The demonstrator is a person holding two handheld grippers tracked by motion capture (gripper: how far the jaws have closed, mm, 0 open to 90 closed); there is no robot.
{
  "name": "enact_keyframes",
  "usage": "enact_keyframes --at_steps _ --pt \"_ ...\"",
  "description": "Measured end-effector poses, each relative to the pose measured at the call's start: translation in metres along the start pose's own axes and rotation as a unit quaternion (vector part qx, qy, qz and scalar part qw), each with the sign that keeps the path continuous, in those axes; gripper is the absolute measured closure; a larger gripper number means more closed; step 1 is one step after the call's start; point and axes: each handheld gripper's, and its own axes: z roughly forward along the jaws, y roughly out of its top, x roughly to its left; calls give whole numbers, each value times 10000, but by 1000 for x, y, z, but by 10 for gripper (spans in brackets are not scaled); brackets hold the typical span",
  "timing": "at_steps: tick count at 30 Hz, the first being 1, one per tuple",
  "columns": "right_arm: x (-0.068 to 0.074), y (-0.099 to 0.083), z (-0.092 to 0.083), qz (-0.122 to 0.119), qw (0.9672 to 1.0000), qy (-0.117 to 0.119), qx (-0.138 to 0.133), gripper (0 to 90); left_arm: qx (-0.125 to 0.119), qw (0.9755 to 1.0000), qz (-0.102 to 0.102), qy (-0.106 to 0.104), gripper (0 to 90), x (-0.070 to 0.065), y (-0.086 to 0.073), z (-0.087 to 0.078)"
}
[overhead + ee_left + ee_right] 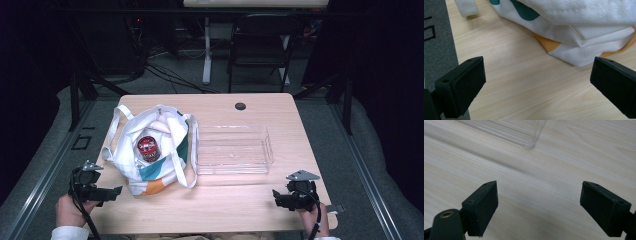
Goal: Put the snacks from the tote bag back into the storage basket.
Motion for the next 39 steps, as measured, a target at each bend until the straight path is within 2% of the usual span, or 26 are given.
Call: enact_keyframes --at_steps 14,27,28,39 --pt "1 0 0 -11 10000 -8 -3 144 6 10000 -1 4 1 -1 0 0" --pt "0 0 0 -14 10000 -25 -11 144 -27 10000 0 57 1 -1 1 -2" --pt "0 0 0 -16 10000 -22 -7 144 -81 9999 -14 114 1 -2 0 -1" --pt "1 0 0 -24 10000 -52 10 144 -102 9999 23 95 1 -3 2 -4"
